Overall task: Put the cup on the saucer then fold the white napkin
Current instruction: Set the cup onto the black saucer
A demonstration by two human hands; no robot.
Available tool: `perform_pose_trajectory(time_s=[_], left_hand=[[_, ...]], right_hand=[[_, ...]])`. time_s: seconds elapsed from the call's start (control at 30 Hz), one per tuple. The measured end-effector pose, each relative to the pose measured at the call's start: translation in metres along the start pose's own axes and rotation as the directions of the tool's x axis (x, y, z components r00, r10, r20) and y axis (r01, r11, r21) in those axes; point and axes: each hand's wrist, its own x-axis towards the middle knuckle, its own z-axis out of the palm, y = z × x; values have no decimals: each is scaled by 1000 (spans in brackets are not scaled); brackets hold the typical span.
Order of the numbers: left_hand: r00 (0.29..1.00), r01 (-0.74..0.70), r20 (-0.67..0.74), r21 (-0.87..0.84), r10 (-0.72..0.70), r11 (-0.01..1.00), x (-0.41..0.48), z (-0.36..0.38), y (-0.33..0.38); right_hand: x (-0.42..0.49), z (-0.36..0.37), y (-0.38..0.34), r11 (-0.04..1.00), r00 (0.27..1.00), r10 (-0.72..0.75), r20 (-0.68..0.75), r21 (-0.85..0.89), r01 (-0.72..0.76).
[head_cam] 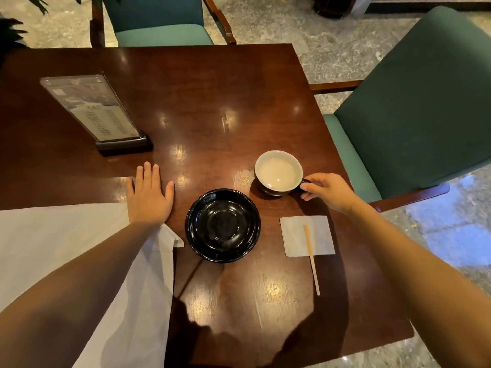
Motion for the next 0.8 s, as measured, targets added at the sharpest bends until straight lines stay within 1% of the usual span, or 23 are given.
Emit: perform_pose_trajectory(time_s=[0.2, 0.5, 0.63, 0.8], left_hand=[[1000, 0, -4, -10, 0, 1000, 1, 0, 0], [1000, 3, 8, -9, -3, 1000, 0, 0, 0], [1000, 5, 0, -11, -5, 1000, -1, -1, 1], [1000, 6, -1, -8, -6, 1000, 0, 0, 1]], right_hand=[[0, 7, -24, 993, 994, -112, 6, 45, 112], [-12, 43, -60, 958, 945, -285, 162, 62, 279], [-22, 60, -59, 958, 927, -287, 240, 81, 275], [-26, 72, -54, 963, 921, -267, 283, 44, 266]])
